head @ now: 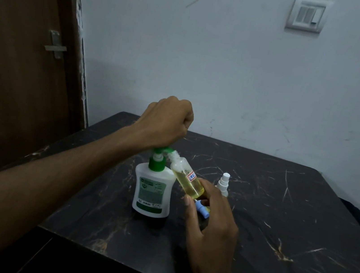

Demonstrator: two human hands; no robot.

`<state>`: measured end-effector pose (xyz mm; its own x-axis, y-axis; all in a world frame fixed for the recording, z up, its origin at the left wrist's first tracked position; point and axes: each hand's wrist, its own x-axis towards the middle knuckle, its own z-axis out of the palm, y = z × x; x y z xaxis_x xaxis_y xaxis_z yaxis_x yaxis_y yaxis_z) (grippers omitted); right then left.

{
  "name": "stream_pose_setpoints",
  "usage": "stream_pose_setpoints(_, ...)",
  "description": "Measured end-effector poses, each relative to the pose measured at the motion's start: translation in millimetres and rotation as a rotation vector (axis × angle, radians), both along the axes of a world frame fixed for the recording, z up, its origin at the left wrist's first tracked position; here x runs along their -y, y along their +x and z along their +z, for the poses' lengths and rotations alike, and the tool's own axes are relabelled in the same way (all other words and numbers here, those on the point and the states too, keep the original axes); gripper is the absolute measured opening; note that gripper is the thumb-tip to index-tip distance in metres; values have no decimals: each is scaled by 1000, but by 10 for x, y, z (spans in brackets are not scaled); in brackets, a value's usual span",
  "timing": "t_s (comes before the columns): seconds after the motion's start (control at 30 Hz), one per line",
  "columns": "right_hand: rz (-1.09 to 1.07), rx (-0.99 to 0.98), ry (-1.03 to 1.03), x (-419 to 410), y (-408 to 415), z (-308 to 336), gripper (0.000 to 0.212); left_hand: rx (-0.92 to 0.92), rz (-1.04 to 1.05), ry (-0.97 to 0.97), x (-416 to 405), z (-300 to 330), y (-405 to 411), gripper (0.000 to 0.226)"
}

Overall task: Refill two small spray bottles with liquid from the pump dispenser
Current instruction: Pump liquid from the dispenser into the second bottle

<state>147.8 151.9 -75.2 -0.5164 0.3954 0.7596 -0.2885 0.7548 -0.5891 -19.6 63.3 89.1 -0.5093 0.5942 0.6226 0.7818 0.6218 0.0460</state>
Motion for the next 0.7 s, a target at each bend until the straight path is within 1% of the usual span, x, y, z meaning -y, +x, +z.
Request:
stream_pose_setpoints(0.17,-6,10,1,5,-4,2,39,21,-23,-40,-20,-28,34,32)
stream_pose_setpoints(0.4,5,28,-15,3,5,7,39,-11,-12,-1,-7,13,44,36)
stream_pose_setpoints(0.7,2,30,-17,10,1,14,42,-5,-9,-20,-20,-28,60,39)
